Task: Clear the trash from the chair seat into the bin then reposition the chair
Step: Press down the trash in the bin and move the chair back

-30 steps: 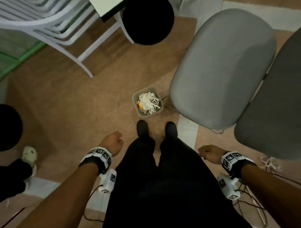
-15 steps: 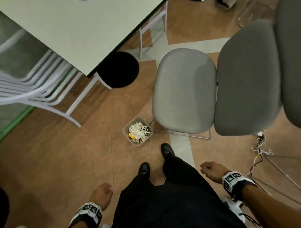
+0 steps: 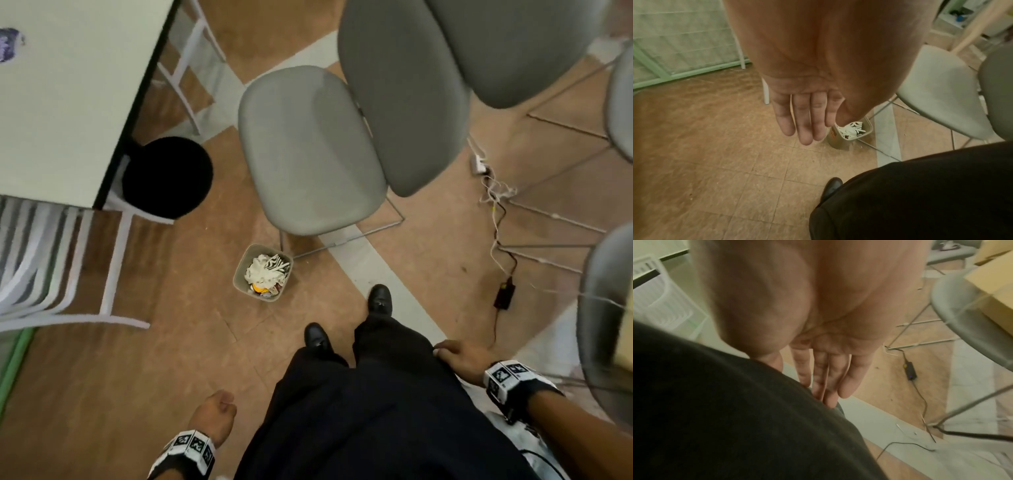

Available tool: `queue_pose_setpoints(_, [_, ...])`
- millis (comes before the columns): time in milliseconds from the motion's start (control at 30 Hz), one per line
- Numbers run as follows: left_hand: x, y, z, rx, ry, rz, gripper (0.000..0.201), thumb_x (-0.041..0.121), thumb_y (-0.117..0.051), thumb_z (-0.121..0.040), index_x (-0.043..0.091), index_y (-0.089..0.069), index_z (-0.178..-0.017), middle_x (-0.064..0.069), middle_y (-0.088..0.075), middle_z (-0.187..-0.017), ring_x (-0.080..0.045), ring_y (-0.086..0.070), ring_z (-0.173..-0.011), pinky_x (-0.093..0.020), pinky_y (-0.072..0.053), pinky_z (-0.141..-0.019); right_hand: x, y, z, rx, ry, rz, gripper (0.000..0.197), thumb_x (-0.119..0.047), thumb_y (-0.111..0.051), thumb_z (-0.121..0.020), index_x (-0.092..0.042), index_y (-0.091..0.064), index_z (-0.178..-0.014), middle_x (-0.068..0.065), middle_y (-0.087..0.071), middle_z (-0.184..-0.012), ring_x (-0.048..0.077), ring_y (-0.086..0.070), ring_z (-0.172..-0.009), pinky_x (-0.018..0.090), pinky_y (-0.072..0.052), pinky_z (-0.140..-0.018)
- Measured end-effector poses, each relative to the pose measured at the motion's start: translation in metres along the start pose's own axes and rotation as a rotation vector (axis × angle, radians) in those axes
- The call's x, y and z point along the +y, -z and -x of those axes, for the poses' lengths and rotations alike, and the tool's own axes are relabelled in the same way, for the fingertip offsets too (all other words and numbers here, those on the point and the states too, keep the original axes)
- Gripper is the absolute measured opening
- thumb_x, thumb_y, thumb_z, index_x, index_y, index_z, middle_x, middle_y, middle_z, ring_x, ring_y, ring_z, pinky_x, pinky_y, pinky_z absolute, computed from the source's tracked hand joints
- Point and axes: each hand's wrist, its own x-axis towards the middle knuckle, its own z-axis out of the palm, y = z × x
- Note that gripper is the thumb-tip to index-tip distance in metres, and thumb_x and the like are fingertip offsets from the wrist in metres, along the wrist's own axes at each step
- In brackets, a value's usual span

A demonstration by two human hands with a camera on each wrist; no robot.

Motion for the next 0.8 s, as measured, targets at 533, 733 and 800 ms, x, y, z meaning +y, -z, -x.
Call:
queue_pose_setpoints(533, [0.328,0.012,0.033,0.106,-0.341,-0.382,0.025,0.009,-0.054,-0.093,0.004,-0.063,-0.116,-0.019,-0.070,-0.110,-0.029,-0.064,-0.093,-0.034,-0.050,-0.087,0.173,0.004,0.022,0.009,-0.258,-0.395,0.035,-0.044,-0.048,-0.098,-0.031,-0.064,-0.126,-0.001,-0.062,-0.136,0.020,-0.056,-0.126,0.033,-0.041,-0.107])
queue_pose_setpoints(733, [0.449,-0.028,0.064,0.184,-0.472,-0.443,0.028,0.018,-0.055,-0.095,0.015,-0.064,-0.121,-0.010,-0.069,-0.119,-0.030,-0.063,-0.112,-0.032,-0.045,-0.096,0.249,0.082,0.008,0.102,-0.190,-0.360,0.027,-0.044,-0.048,-0.093,-0.032,-0.067,-0.108,-0.002,-0.068,-0.113,0.022,-0.062,-0.102,0.033,-0.048,-0.090])
queue_pose_setpoints(800, [0.481,-0.038,0.073,0.188,-0.491,-0.421,0.028,0.018,-0.055,-0.095,0.015,-0.063,-0.122,-0.010,-0.069,-0.119,-0.030,-0.063,-0.113,-0.033,-0.046,-0.097,0.263,0.106,0.004,0.098,-0.165,-0.341,0.024,-0.045,-0.046,-0.091,-0.035,-0.067,-0.094,0.001,-0.070,-0.108,0.024,-0.064,-0.099,0.036,-0.050,-0.089])
